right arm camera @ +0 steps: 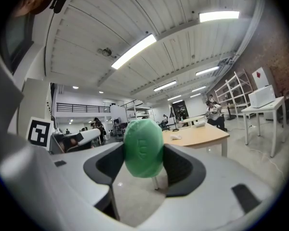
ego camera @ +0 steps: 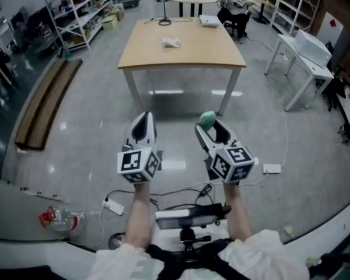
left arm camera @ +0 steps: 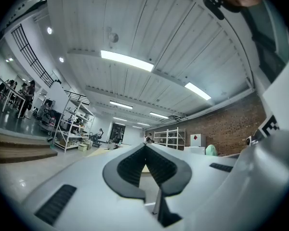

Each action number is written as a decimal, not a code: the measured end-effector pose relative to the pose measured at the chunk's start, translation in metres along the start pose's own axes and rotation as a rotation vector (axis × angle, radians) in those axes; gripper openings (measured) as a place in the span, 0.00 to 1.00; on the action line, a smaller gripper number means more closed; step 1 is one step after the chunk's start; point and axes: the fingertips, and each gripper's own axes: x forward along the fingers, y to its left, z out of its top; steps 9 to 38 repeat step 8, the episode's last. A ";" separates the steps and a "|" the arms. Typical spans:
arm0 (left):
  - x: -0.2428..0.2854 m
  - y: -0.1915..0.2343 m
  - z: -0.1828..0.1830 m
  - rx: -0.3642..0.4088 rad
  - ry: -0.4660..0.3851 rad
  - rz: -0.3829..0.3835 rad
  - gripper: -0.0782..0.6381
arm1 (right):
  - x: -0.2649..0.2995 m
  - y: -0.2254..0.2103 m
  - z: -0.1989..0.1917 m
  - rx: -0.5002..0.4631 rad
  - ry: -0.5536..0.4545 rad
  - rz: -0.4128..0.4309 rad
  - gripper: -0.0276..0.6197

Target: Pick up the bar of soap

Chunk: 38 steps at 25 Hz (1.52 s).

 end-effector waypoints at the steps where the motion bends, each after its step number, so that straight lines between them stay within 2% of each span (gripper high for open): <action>1: -0.002 -0.001 0.000 0.001 0.003 0.000 0.13 | -0.001 0.002 0.001 0.001 0.002 0.002 0.45; 8: -0.037 -0.008 -0.001 -0.001 0.016 -0.008 0.13 | -0.027 0.025 -0.002 0.004 0.009 -0.005 0.45; 38: -0.037 -0.008 -0.001 -0.001 0.016 -0.008 0.13 | -0.027 0.025 -0.002 0.004 0.009 -0.005 0.45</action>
